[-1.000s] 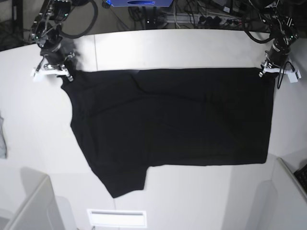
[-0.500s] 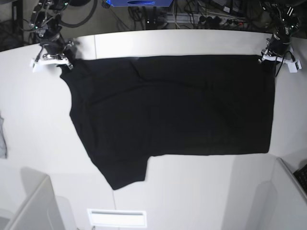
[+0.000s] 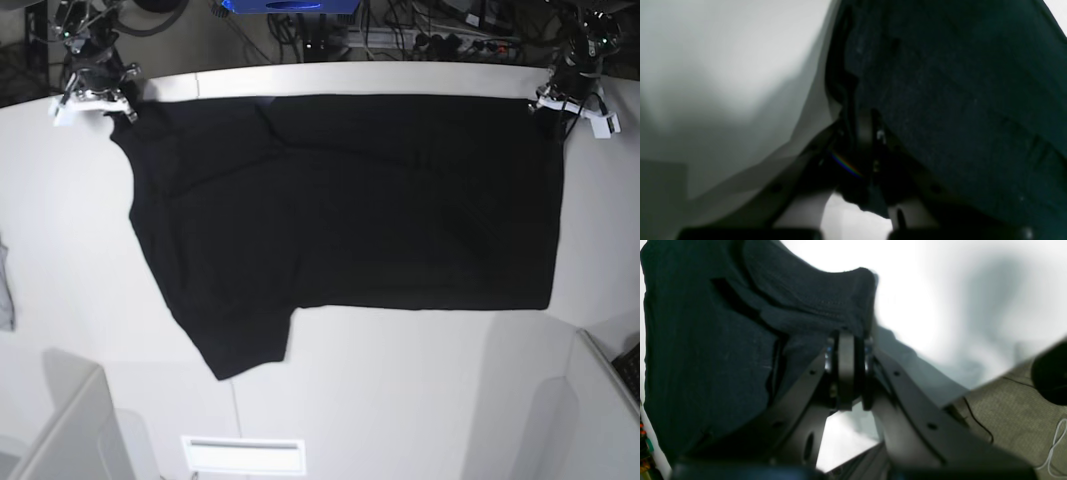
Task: Fold the T-shirt properly
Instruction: 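Grasp the folded edge with both grippers and drag it toward the robot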
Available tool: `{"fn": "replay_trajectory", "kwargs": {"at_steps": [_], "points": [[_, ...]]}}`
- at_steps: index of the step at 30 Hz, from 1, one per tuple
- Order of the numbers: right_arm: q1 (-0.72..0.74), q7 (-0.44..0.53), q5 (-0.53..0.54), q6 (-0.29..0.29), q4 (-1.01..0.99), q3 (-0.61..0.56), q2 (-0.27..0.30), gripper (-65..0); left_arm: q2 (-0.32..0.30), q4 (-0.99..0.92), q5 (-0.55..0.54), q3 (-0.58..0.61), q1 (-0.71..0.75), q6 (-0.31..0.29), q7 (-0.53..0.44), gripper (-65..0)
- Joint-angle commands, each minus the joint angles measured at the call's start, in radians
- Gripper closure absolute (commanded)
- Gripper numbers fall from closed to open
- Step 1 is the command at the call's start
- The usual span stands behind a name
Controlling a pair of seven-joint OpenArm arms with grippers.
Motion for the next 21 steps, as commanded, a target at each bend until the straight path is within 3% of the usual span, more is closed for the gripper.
{"fn": "replay_trajectory", "kwargs": {"at_steps": [1, 5, 21], "points": [[-0.023, 0.006, 0.011, -0.004, 0.012, 0.011, 0.01, 0.0, 0.002, 0.001, 0.035, 0.0, 0.017, 0.015, 0.041, 0.0], [-0.045, 0.004, 0.054, -0.004, 0.012, 0.014, 0.015, 0.0, 0.005, 0.011, 0.035, 0.0, 0.044, 0.015, 0.041, 0.0], [-0.097, 0.004, 0.049, -0.002, 0.075, 0.014, 0.015, 0.0, 0.005, 0.081, 0.035, -0.002, 0.134, 0.015, 0.04, 0.0]]}}
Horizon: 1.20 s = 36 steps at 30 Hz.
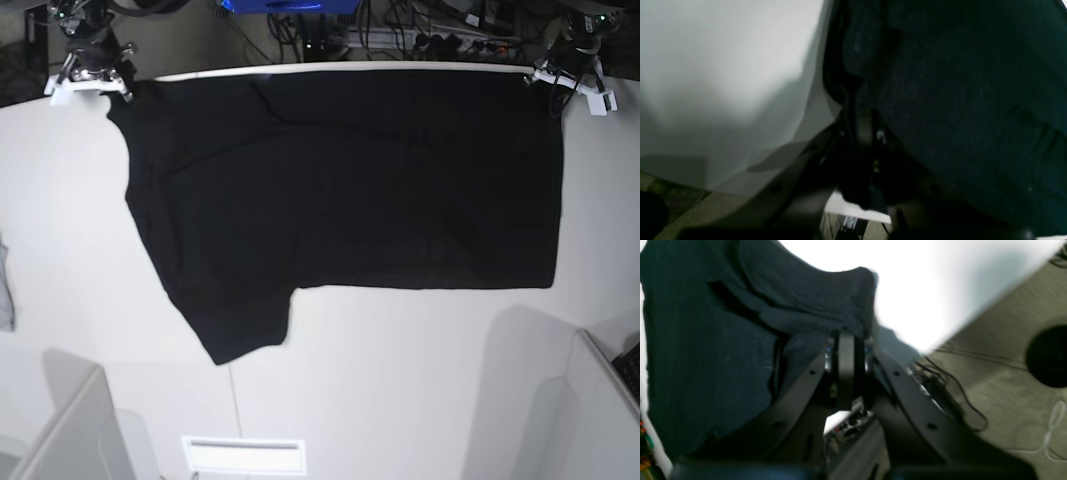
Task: Fold the T-shirt properly
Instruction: 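Grasp the folded edge with both grippers and drag it toward the robot, then release and move both grippers down to the shirt's hem corners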
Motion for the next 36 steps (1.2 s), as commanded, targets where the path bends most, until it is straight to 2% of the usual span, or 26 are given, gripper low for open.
{"fn": "replay_trajectory", "kwargs": {"at_steps": [1, 4, 8, 15, 19, 20, 22, 24, 26, 28, 36], "points": [[-0.004, 0.016, 0.01, 0.0, 0.026, 0.007, 0.007, 0.0, -0.006, 0.005, 0.026, -0.001, 0.016, 0.017, 0.034, 0.0], [-0.002, 0.016, 0.01, 0.0, 0.03, 0.007, 0.009, 0.0, -0.006, 0.005, 0.026, -0.002, 0.016, 0.017, 0.034, 0.0], [-0.002, 0.016, 0.01, 0.0, 0.03, -0.004, 0.038, 0.0, -0.006, 0.005, 0.026, -0.007, 0.013, 0.017, 0.035, 0.0], [-0.001, 0.016, 0.01, 0.0, 0.03, 0.005, 0.041, 0.0, -0.008, 0.005, 0.023, -0.008, 0.016, 0.017, 0.037, -0.7], [-0.001, 0.016, 0.012, 0.0, 0.03, 0.007, 0.053, -23.1, -0.008, 0.006, 0.023, -0.01, 0.015, 0.017, 0.035, -30.6], [-0.001, 0.016, 0.012, 0.0, 0.03, 0.007, 0.053, -27.2, -0.008, 0.008, 0.023, -0.01, 0.013, 0.017, 0.035, -36.0], [-0.001, 0.019, 0.012, 0.0, 0.03, 0.011, 0.055, -31.1, -0.008, 0.028, 0.023, -0.01, 0.012, 0.017, 0.034, -46.7], [0.001, 0.018, 0.012, 0.0, 0.032, 0.044, 0.055, -31.2, -0.008, 0.057, 0.023, -0.016, 0.013, 0.017, 0.034, -53.8], [0.011, 0.018, 0.012, 0.0, 0.032, 0.067, 0.055, -31.2, -0.008, 0.091, 0.023, -0.056, 0.012, 0.017, 0.037, -57.3], [0.021, 0.016, 0.012, 0.0, 0.032, 0.085, 0.06, -31.5, -0.006, 0.128, 0.023, -0.102, 0.008, 0.017, 0.037, -57.1], [0.1, 0.016, 0.01, 0.0, 0.027, 0.09, 0.167, -31.8, -0.031, 0.197, 0.028, -0.24, -0.059, 0.022, 0.037, -57.3]]}}
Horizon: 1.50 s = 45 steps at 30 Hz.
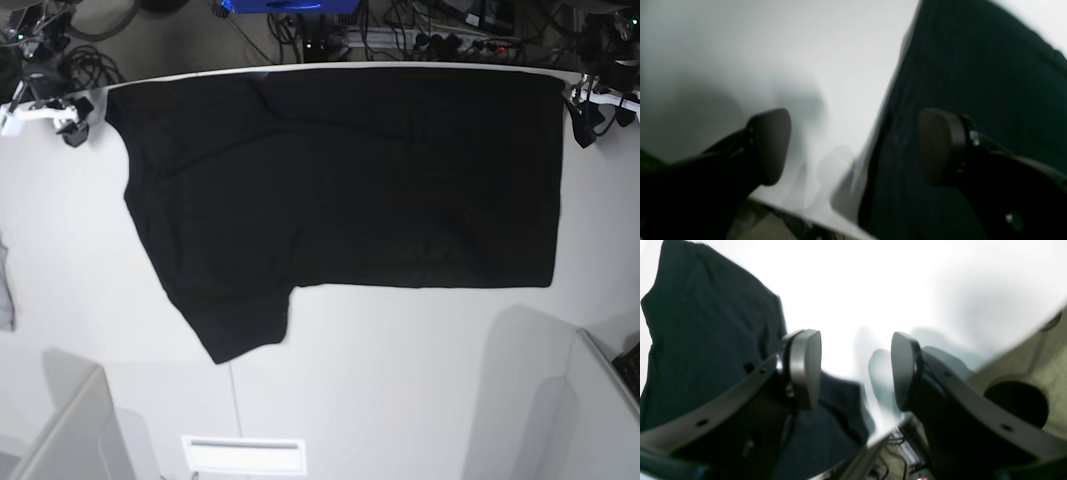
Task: Fold the T-shirt properly
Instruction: 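Release and move both grippers down to the shirt's hem corners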
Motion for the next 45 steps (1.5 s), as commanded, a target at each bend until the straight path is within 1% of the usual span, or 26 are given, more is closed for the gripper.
{"fn": "replay_trajectory", "kwargs": {"at_steps": [1, 6, 9, 12, 15, 18, 19, 20, 22, 26, 29, 32, 35, 37, 39, 40, 44, 45], "points": [[0.012, 0.02, 0.013, 0.007, 0.014, 0.006, 0.021, -31.8, -0.038, 0.015, -0.01, -0.013, -0.008, 0.0, -0.022, -57.3], [0.084, 0.017, 0.013, 0.007, 0.012, -0.011, 0.061, -32.0, -0.088, 0.015, -0.01, -0.01, -0.071, 0.0, -0.021, -57.1], [0.134, -0.016, 0.013, 0.006, -0.008, -0.059, 0.104, -31.8, -0.11, 0.015, -0.01, -0.009, -0.117, 0.0, -0.021, -57.1], [0.202, -0.044, 0.013, 0.006, -0.063, -0.102, 0.116, -31.8, -0.134, 0.015, -0.01, -0.009, -0.157, 0.0, -0.021, -57.1], [0.26, -0.045, 0.011, 0.006, -0.118, -0.142, 0.122, -31.8, -0.157, 0.013, -0.01, -0.009, -0.202, 0.0, -0.021, -57.1], [0.321, -0.044, 0.011, 0.006, -0.157, -0.22, 0.153, -31.5, -0.18, -0.004, -0.009, 0.004, -0.255, 0.0, -0.021, -56.9], [0.341, -0.042, 0.011, 0.006, -0.164, -0.244, 0.161, -31.5, -0.202, -0.021, -0.001, 0.028, -0.268, 0.0, -0.021, -56.9], [0.357, -0.039, 0.011, 0.006, -0.172, -0.263, 0.167, -31.5, -0.219, -0.034, 0.017, 0.054, -0.281, 0.0, -0.021, -56.9], [0.41, -0.042, -0.015, 0.006, -0.187, -0.307, 0.173, -31.5, -0.24, -0.06, 0.099, 0.122, -0.314, 0.0, -0.022, -56.9], [0.509, -0.042, -0.128, 0.006, -0.229, -0.373, 0.173, -32.0, -0.24, -0.097, 0.255, 0.188, -0.393, -0.004, -0.022, -56.9], [0.585, -0.042, -0.199, 0.006, -0.279, -0.43, 0.173, -32.1, -0.239, -0.133, 0.335, 0.232, -0.443, -0.005, -0.022, -56.9], [0.676, -0.042, -0.227, 0.006, -0.365, -0.488, 0.174, -33.2, -0.239, -0.18, 0.363, 0.291, -0.499, -0.005, -0.022, -56.9], [0.77, -0.042, -0.233, 0.007, -0.474, -0.533, 0.176, -37.8, -0.243, -0.237, 0.363, 0.346, -0.544, -0.005, -0.024, -56.9], [0.819, -0.041, -0.233, 0.007, -0.539, -0.556, 0.176, -39.5, -0.243, -0.261, 0.363, 0.366, -0.565, -0.005, -0.025, -56.9], [0.869, -0.038, -0.233, 0.01, -0.602, -0.582, 0.176, -39.8, -0.243, -0.275, 0.363, 0.375, -0.579, -0.005, -0.025, -56.9], [0.898, -0.036, -0.233, 0.027, -0.638, -0.597, 0.176, -39.8, -0.243, -0.28, 0.363, 0.375, -0.582, -0.005, -0.025, -56.9], [1.029, -0.032, -0.233, 0.162, -0.856, -0.642, 0.176, -39.8, -0.24, -0.281, 0.363, 0.375, -0.602, -0.005, -0.024, -56.9], [1.058, -0.021, -0.233, 0.188, -0.908, -0.653, 0.176, -39.6, -0.24, -0.281, 0.363, 0.375, -0.602, -0.005, -0.024, -56.9]]}}
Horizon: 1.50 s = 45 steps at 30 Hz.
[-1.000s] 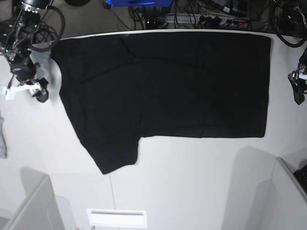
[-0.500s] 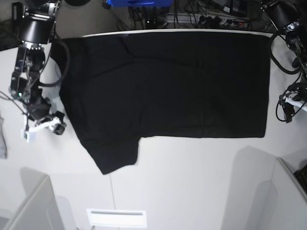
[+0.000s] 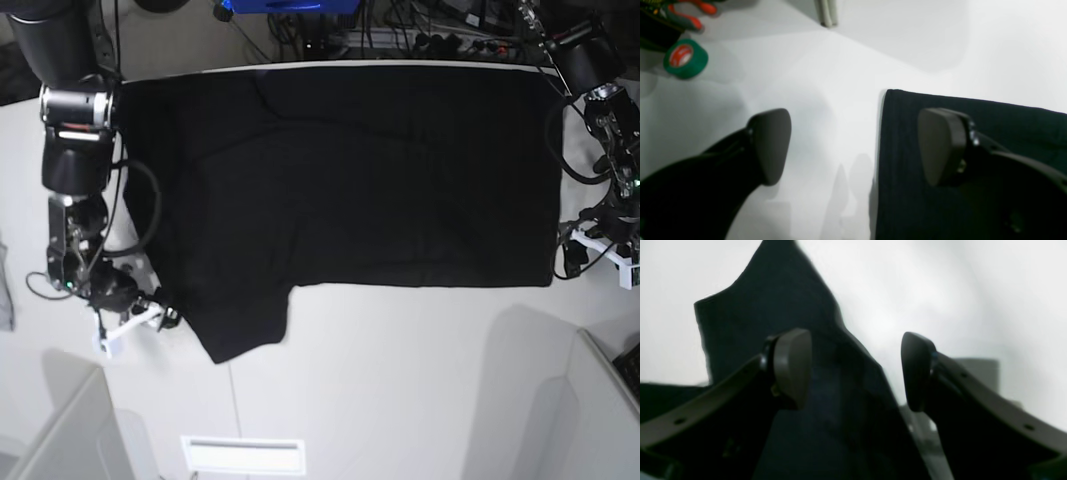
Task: Fold the T-shirt properly
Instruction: 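Release and move both grippers down to the shirt's hem corners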
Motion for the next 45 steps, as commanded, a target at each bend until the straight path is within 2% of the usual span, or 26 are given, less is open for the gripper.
{"fn": "replay_trajectory", "kwargs": {"at_steps": [1, 7, 18, 24, 27, 32, 33, 38, 40, 45], "points": [[0.054, 0.037, 0.003, 0.018, -0.026, -0.007, 0.018, -39.5, -0.022, 0.019, -0.007, -0.005, -0.016, -0.002, -0.024, -56.9], [0.125, 0.155, 0.003, 0.027, -0.181, -0.139, 0.015, -39.6, -0.028, 0.017, -0.007, -0.005, -0.005, -0.002, -0.022, -56.9], [0.119, 0.158, 0.003, 0.032, -0.232, -0.262, 0.0, -39.2, -0.028, -0.062, -0.006, -0.005, -0.005, -0.002, -0.024, -56.9], [0.105, 0.16, 0.003, 0.032, -0.232, -0.265, -0.008, -38.1, -0.028, -0.092, -0.006, -0.005, -0.005, -0.002, -0.025, -56.9], [0.103, 0.163, 0.003, 0.03, -0.234, -0.265, -0.008, -28.7, -0.028, -0.115, -0.006, -0.005, -0.013, -0.002, -0.027, -56.9], [0.102, 0.175, 0.003, 0.03, -0.237, -0.265, -0.008, -1.8, -0.028, -0.179, -0.006, -0.005, -0.043, -0.002, -0.029, -56.9], [0.102, 0.175, 0.003, 0.03, -0.237, -0.265, -0.008, 0.0, -0.028, -0.194, -0.006, -0.005, -0.056, -0.002, -0.029, -56.9], [0.102, 0.172, 0.003, 0.027, -0.237, -0.265, -0.008, 0.0, -0.028, -0.299, 0.002, -0.005, -0.132, -0.002, -0.029, -56.9], [0.102, 0.17, 0.003, 0.026, -0.237, -0.265, -0.008, 0.0, -0.028, -0.336, 0.039, -0.004, -0.166, -0.002, -0.029, -56.9], [0.102, 0.17, 0.003, 0.026, -0.237, -0.265, -0.008, 0.0, -0.025, -0.451, 0.141, 0.12, -0.263, -0.002, -0.055, -57.1]]}}
